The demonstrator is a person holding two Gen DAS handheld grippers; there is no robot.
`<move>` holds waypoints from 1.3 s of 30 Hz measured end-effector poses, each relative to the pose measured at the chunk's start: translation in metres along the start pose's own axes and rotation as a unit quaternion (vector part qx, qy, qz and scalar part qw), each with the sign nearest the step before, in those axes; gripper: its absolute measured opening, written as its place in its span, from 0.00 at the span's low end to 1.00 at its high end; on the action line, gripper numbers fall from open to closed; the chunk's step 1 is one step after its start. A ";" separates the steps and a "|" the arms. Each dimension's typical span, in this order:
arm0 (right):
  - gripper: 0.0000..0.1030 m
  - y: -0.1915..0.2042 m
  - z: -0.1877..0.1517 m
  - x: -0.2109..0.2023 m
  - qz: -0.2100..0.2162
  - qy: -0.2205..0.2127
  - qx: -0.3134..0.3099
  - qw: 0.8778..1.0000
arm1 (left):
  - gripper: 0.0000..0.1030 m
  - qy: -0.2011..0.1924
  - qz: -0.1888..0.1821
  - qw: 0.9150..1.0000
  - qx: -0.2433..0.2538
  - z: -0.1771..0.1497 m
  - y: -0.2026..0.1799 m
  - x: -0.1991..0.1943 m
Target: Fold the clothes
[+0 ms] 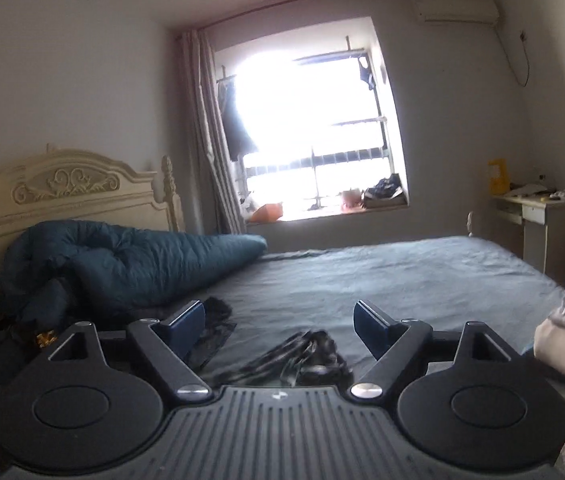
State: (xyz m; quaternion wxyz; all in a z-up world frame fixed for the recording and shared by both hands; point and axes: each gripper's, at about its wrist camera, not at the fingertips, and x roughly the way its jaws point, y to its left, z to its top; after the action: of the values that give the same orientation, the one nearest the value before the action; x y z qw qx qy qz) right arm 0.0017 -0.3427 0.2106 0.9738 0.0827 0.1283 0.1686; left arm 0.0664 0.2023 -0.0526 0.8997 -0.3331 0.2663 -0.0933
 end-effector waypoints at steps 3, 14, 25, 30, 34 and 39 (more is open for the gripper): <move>0.82 -0.003 -0.065 0.034 0.049 0.087 0.074 0.992 | 0.53 -0.017 0.014 1.000 -0.018 -0.002 0.009 -0.016; 0.61 -0.023 -0.282 0.158 0.089 0.283 0.371 0.880 | 0.41 -0.076 0.109 0.980 -0.145 0.043 0.058 -0.019; 0.22 -0.016 -0.293 0.173 0.057 0.242 0.387 0.888 | 0.04 -0.117 0.178 0.964 -0.159 0.060 0.065 -0.004; 0.04 -0.016 -0.284 0.165 0.052 0.221 0.388 0.893 | 0.01 -0.153 0.183 0.961 -0.138 0.058 0.056 -0.032; 0.04 -0.012 -0.266 0.138 0.063 0.208 0.375 0.901 | 0.01 -0.157 0.179 0.964 -0.122 0.056 0.054 -0.062; 0.04 -0.024 -0.275 0.128 0.035 0.236 0.382 0.893 | 0.01 -0.122 0.198 0.963 -0.138 0.034 0.074 -0.069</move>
State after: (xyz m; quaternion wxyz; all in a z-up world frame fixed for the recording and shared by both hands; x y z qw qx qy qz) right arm 0.0492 -0.2880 -0.0854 0.8019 0.4104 0.4056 0.1549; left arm 0.0261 0.3005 -0.0501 0.8711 -0.4036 0.2257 0.1656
